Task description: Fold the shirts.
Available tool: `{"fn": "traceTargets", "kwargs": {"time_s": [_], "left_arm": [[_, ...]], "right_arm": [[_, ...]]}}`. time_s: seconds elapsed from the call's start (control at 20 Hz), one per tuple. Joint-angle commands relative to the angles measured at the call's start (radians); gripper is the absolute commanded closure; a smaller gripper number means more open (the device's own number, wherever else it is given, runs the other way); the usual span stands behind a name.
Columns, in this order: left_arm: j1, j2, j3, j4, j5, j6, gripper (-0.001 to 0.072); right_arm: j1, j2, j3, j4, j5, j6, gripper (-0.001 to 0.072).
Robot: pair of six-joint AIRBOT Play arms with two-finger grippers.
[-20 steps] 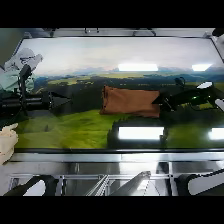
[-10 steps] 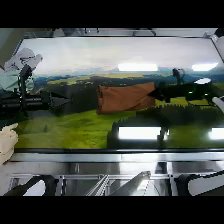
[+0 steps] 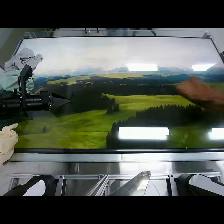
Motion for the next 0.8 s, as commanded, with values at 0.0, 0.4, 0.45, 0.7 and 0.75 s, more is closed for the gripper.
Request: {"fn": "traceTargets", "kwargs": {"time_s": [0.0,0.4,0.45,0.7,0.75], "left_arm": [[0.000,0.001,0.000,0.001,0.001,0.002,0.0691],[0.000,0.001,0.000,0.001,0.002,0.001,0.0692],[0.000,0.001,0.000,0.000,0.002,0.001,0.0692],[0.000,0.001,0.000,-0.011,0.002,0.002,0.0694],[0.000,0.001,0.003,-0.036,0.002,0.002,0.0694]], "right_arm": [[-0.283,0.093,-0.111,-0.262,-0.025,0.088,0.0698],[-0.503,0.045,-0.219,-0.276,0.015,-0.074,0.0405],[-0.503,0.045,-0.209,-0.275,0.056,-0.074,0.0120],[-0.494,0.135,-0.116,-0.200,0.222,-0.042,0.0204],[-0.470,0.172,-0.097,-0.096,0.204,-0.071,0.0362]]}}
